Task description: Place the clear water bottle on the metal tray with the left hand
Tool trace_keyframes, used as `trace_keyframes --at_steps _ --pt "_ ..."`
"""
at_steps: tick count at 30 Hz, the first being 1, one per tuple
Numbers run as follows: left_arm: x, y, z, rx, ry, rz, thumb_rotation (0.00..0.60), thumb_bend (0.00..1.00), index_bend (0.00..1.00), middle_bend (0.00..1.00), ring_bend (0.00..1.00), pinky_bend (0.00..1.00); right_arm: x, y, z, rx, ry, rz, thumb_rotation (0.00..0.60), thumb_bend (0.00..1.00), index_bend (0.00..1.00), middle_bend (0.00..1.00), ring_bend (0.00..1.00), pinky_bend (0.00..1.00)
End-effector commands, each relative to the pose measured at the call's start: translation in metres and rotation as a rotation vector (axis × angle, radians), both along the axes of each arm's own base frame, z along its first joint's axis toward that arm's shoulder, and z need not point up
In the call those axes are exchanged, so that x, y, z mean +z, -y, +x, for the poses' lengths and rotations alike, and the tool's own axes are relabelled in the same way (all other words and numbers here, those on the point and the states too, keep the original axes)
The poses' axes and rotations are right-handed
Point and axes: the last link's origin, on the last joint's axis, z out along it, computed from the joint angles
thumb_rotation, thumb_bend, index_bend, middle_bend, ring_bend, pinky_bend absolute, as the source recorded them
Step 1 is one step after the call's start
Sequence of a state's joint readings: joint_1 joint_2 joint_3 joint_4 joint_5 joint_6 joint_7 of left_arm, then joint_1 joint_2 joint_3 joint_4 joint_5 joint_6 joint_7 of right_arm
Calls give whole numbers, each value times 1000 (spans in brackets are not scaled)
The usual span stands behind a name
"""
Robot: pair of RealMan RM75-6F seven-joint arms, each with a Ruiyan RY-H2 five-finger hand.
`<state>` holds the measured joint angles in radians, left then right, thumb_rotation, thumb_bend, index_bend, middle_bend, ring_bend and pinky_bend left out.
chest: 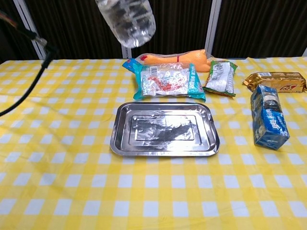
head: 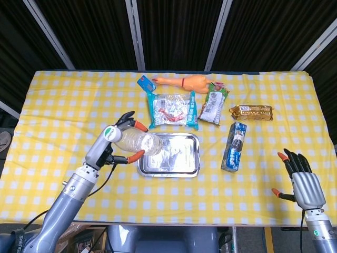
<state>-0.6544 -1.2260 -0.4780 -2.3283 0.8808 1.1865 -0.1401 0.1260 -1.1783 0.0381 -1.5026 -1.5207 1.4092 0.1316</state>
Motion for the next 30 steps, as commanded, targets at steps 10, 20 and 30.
trace_keyframes --at_steps 10,20,30 --pt "-6 -10 -32 109 -140 -10 600 512 517 487 7 85 -1 0 1 -1 -5 3 600 50 111 0 50 0" --pt "-63 -32 -82 173 -249 -185 600 522 520 486 7 85 -1 1 0 -9 -5 3 600 49 111 0 50 0" --pt "-66 -32 -79 166 -221 -186 600 529 529 492 18 84 -2 0 1 0 -5 6 600 50 111 0 50 0"
